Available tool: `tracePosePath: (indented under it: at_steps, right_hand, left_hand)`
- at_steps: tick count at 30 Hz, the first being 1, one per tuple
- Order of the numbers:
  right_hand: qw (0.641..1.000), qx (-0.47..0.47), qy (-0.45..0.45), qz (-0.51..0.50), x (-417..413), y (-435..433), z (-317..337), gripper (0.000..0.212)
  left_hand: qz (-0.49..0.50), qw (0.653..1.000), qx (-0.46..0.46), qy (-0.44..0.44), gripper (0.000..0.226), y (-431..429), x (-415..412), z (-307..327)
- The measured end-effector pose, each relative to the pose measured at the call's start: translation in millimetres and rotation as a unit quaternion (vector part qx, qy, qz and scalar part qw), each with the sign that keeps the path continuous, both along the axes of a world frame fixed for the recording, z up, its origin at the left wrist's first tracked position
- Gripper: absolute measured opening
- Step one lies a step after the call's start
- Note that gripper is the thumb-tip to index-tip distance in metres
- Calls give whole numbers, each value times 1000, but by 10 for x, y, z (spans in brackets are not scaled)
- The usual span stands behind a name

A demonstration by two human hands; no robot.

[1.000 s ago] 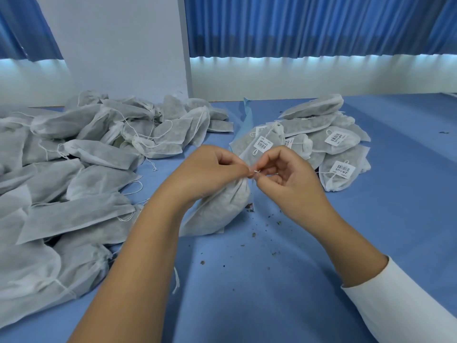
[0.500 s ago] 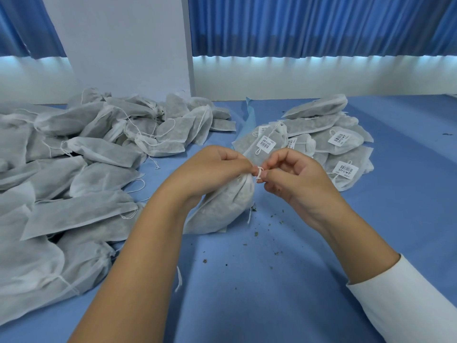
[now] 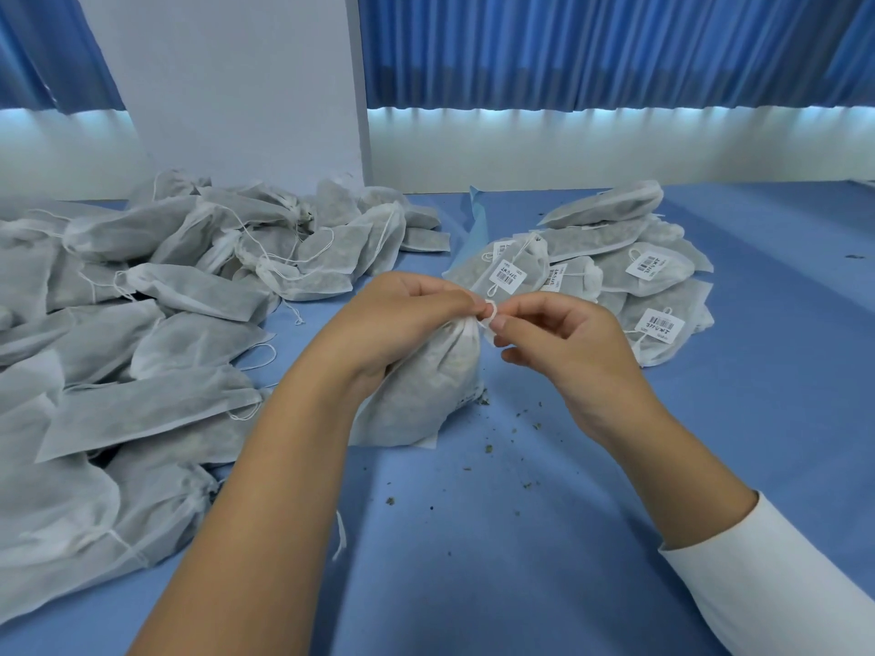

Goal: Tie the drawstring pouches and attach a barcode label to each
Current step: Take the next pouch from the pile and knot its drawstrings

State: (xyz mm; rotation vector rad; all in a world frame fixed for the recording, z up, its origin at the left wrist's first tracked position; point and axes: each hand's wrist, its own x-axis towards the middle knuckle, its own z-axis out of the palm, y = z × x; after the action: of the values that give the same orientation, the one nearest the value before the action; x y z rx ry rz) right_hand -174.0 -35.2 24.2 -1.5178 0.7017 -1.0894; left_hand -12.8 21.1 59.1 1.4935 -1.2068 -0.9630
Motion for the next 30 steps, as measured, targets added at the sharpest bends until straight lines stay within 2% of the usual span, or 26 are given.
tracePosePath:
  at_steps: [4,10,15,20,24,30]
  right_hand:
    - [999,-22,-20,-17,10,24,-6,20]
    - [997,-60,-14,-41,8,25,-26,11]
    - [999,-23,-33,-35,13,-17,-36,14]
    - [998,-11,-55,-25,16,-28,-30,16]
    - [998,-25,-60,-20,27,-11,-32,13]
    - [997,-51,-53,-36,5,-17,-21,15]
  left_hand:
    - [25,1000,-2,2,10,-6,-2,-5]
    - [18,1000,-9,-18,6,-15,4,-12]
    - [4,999,-4,-37,15,-25,-19,-18]
    - [-6,999,35,-10,28,-38,-83,-16]
    - [-50,998,32,11,21,-39,-102,-18]
    - [-81,995,24,-47,13,-29,-53,-49]
